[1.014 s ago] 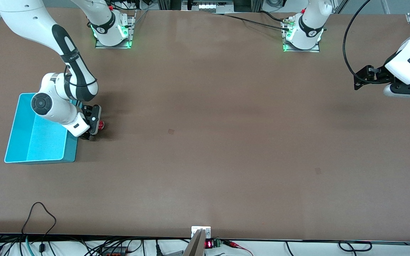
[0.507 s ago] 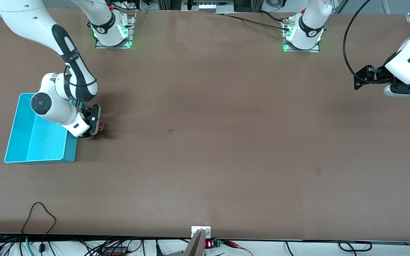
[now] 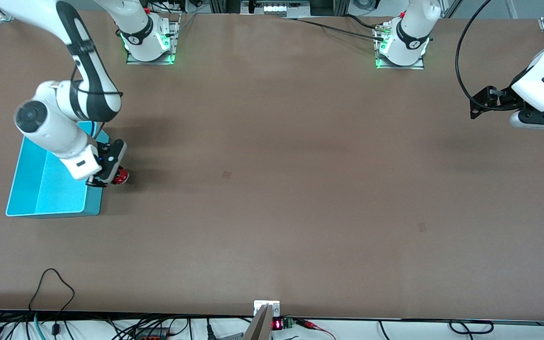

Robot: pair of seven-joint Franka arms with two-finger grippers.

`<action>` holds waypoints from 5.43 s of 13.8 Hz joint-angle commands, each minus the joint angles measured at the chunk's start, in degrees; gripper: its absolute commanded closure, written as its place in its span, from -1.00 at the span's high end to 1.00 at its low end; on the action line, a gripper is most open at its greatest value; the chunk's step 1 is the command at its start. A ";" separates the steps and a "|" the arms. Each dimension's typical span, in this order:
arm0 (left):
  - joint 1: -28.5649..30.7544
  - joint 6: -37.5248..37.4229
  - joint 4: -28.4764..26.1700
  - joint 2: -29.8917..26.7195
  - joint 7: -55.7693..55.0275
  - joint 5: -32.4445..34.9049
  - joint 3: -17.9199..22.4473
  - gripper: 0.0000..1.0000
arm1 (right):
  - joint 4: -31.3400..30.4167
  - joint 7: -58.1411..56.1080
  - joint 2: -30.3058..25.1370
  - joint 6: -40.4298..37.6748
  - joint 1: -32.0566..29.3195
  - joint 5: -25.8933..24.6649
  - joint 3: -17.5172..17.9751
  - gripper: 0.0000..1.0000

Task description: Wind red beetle toy and store in blue box

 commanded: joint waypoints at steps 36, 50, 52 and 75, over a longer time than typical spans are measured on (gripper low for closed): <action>0.35 -1.53 1.01 -0.20 0.84 0.29 -0.24 1.00 | 5.83 44.69 6.65 -4.09 -7.14 14.28 -10.50 1.00; 0.35 -1.53 1.09 -0.20 0.84 0.29 -0.24 1.00 | 29.05 72.11 -3.64 -40.41 -4.67 1.63 1.09 1.00; 0.26 -1.53 1.09 -0.20 0.84 0.29 -0.24 1.00 | 30.19 72.30 -5.04 -41.92 -4.93 1.53 0.84 1.00; 0.26 -1.44 1.71 0.15 0.84 0.20 -0.24 1.00 | 18.06 67.02 -18.85 -44.03 -3.71 -2.87 -3.56 1.00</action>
